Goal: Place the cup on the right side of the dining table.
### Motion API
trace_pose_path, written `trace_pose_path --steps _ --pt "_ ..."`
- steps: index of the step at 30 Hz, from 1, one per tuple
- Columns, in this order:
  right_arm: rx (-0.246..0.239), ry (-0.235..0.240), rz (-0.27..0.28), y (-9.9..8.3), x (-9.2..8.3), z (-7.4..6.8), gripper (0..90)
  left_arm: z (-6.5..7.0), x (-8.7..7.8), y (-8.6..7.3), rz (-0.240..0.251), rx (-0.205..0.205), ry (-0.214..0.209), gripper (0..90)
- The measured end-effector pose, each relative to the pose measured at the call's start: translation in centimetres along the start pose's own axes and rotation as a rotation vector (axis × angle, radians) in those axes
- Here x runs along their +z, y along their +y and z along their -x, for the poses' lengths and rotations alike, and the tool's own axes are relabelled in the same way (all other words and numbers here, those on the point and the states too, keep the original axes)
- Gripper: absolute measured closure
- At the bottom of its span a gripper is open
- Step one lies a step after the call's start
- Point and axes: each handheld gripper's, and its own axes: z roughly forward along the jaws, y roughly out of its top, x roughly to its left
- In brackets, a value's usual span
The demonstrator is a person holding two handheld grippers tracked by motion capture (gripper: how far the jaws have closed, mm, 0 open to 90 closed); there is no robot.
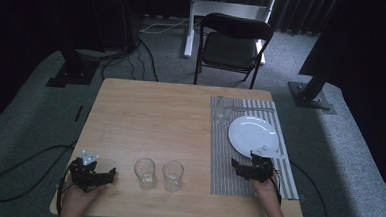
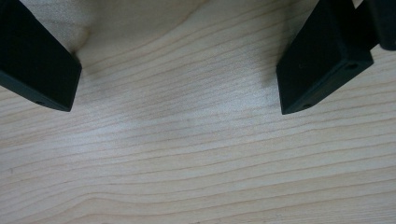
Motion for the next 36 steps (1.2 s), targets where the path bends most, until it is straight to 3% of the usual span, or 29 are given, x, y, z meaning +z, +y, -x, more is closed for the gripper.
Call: trace_pose_path --steps 16,36 --pt "0.057 -0.037 -0.021 -4.0 -3.2 1.6 12.5 0.0 0.0 0.0 0.001 -0.001 -0.002 0.3" --pt "0.119 -0.132 -0.069 -8.1 -5.9 3.1 12.4 0.0 0.0 0.0 -0.001 0.001 -0.002 0.3"
